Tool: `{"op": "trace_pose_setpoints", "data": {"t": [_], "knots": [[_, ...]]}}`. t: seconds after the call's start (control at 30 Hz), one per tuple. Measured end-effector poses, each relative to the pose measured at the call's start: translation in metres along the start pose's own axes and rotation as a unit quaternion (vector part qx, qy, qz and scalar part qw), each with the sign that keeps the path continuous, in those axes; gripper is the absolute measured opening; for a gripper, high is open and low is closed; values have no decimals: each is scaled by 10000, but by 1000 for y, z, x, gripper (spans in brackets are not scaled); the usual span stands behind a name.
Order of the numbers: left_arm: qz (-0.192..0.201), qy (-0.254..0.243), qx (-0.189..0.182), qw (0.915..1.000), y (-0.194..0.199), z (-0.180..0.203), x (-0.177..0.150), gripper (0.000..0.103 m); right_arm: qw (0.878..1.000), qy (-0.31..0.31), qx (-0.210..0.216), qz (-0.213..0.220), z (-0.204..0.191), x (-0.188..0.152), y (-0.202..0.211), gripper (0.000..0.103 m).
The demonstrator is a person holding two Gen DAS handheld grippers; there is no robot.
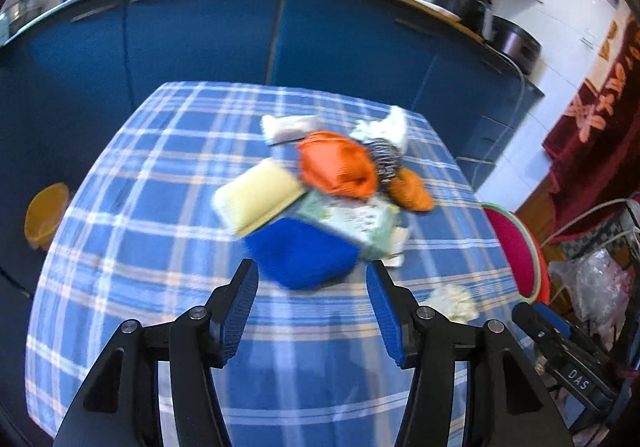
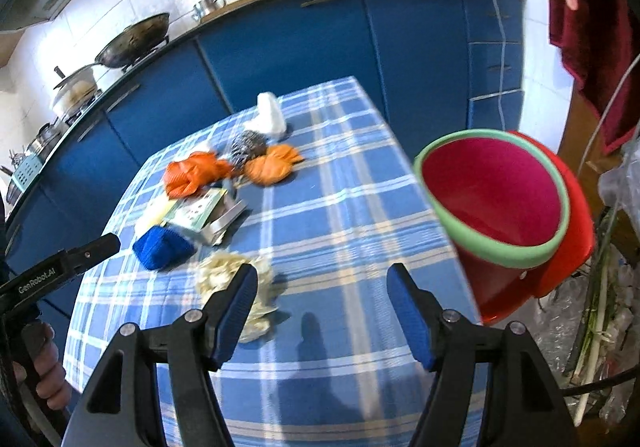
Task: Collect trash
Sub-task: 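Move both open tools back from the basin over the table, then grasp crumpled white tissue with right tool while left tool approaches blue knitted cloth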
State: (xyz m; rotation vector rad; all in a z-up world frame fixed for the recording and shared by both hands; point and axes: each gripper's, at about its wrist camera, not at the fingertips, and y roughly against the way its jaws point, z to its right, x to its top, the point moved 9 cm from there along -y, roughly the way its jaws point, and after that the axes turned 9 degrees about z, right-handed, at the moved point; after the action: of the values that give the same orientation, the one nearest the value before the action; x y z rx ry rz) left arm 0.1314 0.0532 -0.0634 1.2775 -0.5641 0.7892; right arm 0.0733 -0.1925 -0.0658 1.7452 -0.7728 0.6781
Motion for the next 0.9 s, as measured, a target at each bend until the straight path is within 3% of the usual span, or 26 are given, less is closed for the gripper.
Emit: {"op": "trace_pose_setpoints", "data": {"t": [0.27,0.9], "knots": [[-148,239,215,9994,-7,-38,-13,59,9995,203,132,-184,-26,-13,-13,75],[-295,403,140,9987,-29,-45,-16,59,9961,579,407,-531,-67,-31,-50,79]]}}
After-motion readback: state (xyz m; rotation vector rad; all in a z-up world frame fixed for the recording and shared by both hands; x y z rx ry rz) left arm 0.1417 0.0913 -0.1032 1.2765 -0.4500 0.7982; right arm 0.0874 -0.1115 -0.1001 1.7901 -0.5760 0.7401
